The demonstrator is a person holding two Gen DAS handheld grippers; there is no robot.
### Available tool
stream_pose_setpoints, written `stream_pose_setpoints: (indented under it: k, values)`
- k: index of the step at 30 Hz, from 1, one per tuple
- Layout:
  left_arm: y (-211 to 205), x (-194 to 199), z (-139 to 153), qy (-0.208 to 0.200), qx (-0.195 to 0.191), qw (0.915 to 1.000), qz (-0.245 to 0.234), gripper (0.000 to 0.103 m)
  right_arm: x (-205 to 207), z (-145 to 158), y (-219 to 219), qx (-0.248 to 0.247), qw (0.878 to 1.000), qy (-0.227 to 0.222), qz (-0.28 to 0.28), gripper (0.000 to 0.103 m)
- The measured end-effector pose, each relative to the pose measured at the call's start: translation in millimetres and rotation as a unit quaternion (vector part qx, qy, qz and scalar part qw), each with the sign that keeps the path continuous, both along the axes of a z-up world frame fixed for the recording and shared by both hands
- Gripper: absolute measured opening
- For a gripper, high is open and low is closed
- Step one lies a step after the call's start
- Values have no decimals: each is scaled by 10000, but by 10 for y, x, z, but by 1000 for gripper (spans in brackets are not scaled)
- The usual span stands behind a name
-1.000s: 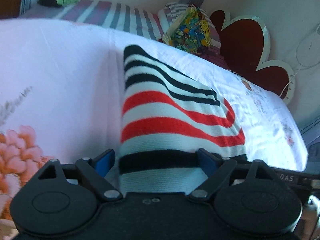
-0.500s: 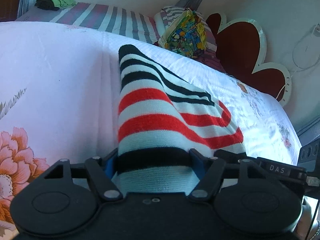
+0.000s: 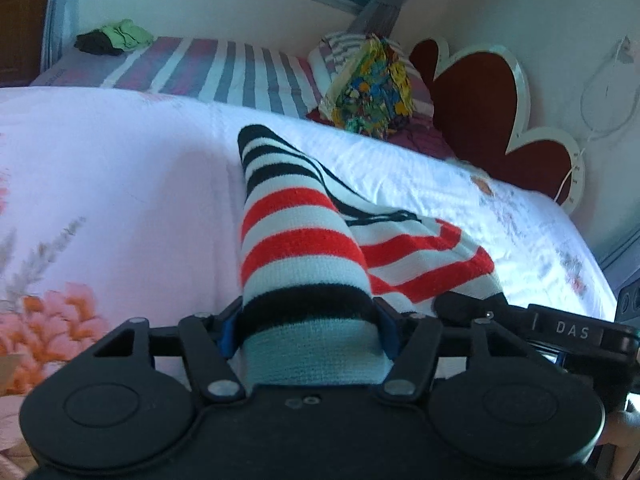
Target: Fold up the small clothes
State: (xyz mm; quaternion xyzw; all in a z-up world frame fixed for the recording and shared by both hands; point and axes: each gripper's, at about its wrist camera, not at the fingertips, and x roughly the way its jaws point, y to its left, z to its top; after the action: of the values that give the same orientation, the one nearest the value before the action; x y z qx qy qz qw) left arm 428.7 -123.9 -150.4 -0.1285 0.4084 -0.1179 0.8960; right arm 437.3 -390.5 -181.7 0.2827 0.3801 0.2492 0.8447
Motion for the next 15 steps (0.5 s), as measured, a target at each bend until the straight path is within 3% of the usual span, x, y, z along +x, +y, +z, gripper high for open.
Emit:
stream_pose_setpoints:
  k: [9, 15]
  values:
    - [774, -260, 368, -306, 101, 9986, 412, 62, -96, 374, 872, 188, 9983, -403, 376, 36]
    - [1639, -375, 477, -458, 112, 9965, 688, 62, -107, 504, 1875, 189, 9961, -565, 654, 36]
